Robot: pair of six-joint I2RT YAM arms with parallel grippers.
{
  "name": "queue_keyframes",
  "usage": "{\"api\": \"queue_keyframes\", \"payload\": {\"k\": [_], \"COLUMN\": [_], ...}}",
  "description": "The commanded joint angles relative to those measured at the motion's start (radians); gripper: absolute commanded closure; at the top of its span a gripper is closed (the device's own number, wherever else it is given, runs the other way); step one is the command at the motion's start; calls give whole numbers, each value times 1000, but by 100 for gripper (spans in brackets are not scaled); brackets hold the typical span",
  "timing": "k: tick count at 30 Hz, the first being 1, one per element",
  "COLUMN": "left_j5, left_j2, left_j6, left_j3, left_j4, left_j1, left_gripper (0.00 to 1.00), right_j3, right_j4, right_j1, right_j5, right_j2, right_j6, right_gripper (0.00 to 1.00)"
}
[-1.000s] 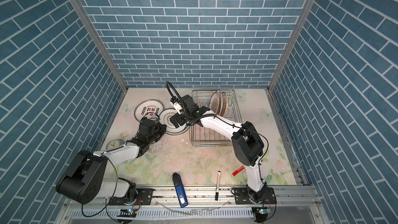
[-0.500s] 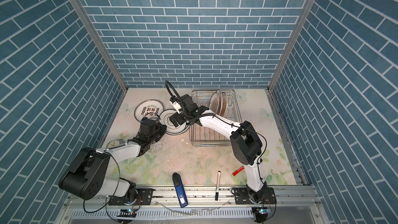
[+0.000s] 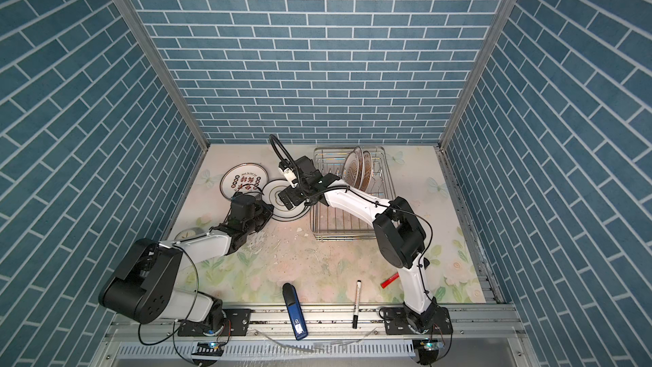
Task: Unload the plates from the dish rack
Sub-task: 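Lower the white plate onto the stack with the left gripper while the right draws back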
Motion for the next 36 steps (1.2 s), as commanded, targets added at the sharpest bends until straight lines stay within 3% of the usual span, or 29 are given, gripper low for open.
{"api": "queue_keyframes", "payload": {"k": [1, 13, 19, 26, 29, 36], "left_j5": [36, 58, 51, 45, 59, 100], "left_j2": [18, 37, 37, 56, 66, 125], "left_j6": [-46, -93, -93, -75, -73, -73], "left_j3": [27, 37, 39, 51, 53, 89], "left_j4": [-8, -47, -78, -103, -86, -72], "left_j1": [15, 26, 27, 28, 28, 27], "left_gripper": [93, 89, 82, 80, 72, 72], "right_j3": [50, 55, 71, 73, 76, 70], "right_j4": [-17, -17, -26, -32, -30, -32], "right_j1": [5, 5, 4, 5, 6, 5], "right_j5": [0, 0, 0, -25, -20, -15], "right_j2": [20, 28, 48, 59, 61, 57], "right_j6": [-33, -33, -31, -27, -29, -31], "right_gripper": [1, 1, 1, 2, 1, 2]}}
